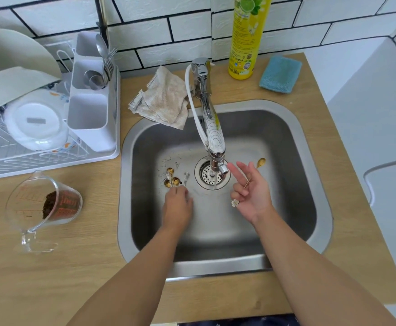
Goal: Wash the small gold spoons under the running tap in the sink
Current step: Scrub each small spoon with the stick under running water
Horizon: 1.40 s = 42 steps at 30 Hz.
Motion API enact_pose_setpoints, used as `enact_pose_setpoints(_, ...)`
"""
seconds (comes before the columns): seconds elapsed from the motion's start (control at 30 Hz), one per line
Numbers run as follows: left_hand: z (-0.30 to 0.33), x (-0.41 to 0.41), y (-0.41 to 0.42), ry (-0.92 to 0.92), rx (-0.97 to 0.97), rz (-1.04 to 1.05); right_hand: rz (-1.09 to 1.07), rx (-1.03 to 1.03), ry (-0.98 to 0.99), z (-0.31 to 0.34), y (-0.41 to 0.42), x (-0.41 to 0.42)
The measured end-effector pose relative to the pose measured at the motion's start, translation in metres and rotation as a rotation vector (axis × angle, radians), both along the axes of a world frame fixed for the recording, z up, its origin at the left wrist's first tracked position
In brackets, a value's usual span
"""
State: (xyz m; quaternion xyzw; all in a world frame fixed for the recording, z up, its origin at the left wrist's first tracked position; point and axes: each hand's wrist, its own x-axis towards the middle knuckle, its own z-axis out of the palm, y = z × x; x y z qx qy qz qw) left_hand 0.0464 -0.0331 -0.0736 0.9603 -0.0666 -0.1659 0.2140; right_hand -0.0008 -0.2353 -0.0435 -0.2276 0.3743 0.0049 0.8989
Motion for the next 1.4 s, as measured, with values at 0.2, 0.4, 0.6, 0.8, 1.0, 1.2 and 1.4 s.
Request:
enact_pose_setpoints(0.2,-0.005,0.009,0.002,-0.046,0.095,0.023,0.044,-0.018,-0.01,0.001,0.001,0.0)
enact_pose_setpoints(0.4,0.002,0.013,0.003,0.061,0.074,0.179,0.05,-0.037,0.002,-0.002,0.002,0.0)
enact_pose_setpoints(0.6,0.019,0.0,-0.001,-0.037,-0.039,0.031,0.06,-0.086,0.053,-0.005,0.004,0.001)
enact_pose_setpoints(0.8,0.032,-0.031,-0.022,0.275,-0.396,0.02,0.13,-0.266,0.132,-0.006,0.012,0.003)
enact_pose_setpoints(1.0,0.033,-0.035,-0.021,0.587,-0.642,0.207,0.287,-0.436,0.17,-0.005,0.019,0.001)
enact_pose_setpoints(1.2,0.031,-0.035,-0.016,0.597,-0.657,0.232,0.354,-0.556,0.212,-0.01,0.022,0.001)
enact_pose_setpoints(1.4,0.031,-0.035,-0.014,0.587,-0.605,0.177,0.397,-0.618,0.16,-0.012,0.023,0.0)
